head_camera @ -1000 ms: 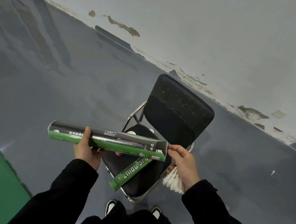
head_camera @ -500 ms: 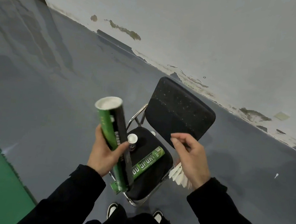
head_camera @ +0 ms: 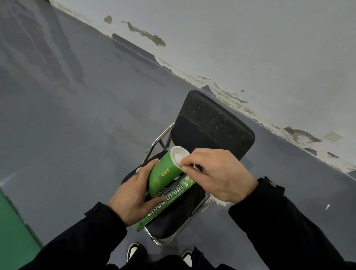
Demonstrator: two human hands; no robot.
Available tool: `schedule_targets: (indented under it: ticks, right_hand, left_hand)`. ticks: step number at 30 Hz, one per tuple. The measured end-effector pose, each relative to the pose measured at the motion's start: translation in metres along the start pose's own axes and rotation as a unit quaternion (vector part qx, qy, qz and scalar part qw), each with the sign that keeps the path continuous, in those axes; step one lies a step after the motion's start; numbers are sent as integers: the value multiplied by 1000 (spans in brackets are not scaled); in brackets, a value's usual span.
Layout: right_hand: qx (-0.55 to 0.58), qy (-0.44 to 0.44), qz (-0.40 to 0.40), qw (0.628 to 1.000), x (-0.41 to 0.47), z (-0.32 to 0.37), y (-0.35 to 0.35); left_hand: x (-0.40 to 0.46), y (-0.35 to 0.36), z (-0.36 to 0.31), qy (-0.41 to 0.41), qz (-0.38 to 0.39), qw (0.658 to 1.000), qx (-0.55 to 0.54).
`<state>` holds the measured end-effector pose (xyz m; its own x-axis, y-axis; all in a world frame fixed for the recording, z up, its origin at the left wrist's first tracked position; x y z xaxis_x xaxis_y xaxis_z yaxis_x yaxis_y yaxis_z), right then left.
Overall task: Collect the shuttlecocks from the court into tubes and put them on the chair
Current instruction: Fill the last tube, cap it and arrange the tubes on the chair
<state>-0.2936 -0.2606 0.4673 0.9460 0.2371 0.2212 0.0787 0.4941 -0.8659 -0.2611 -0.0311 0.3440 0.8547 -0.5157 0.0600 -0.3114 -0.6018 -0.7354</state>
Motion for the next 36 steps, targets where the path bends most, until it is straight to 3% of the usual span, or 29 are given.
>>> schedule_targets:
  ticks: [8,11,15,21,25,30,36]
  right_hand:
    - [3,-30,90,995,3,-4,5]
    - [7,-21,83,996,4,-5,7]
    - [119,52,45,990,4,-13,9]
    - [130,65,13,989,-3,-16,14]
    - [219,116,87,965,-11,-23,11]
    - [250,151,126,948,-14,-26,8]
    - [322,234,78,914,-11,-38,-12]
  left_hand:
    - [-5,5,7,4,58,998,4]
    - [-6,6,6,18,75,997,-21]
    - [-2,5,-1,10,94,993,-77]
    - [6,-2,-4,11,121,988,-99]
    - [8,-9,-5,13,170,981,-94]
    - [8,-9,-12,22,225,967,-113]
    - [-6,-11,-11,-17,213,953,-213]
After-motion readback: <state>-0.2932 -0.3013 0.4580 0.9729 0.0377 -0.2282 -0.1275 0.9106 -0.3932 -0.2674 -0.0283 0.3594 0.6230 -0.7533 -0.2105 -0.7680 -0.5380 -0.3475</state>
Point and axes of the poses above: each hand's wrist, its own x-axis towards the middle knuckle, its own y-axis out of the palm, z = x × y, the point moved 2 cm from there along x, towards the middle knuckle, and after that the axes turned 6 degrees about -z, right-handed, at the moved point
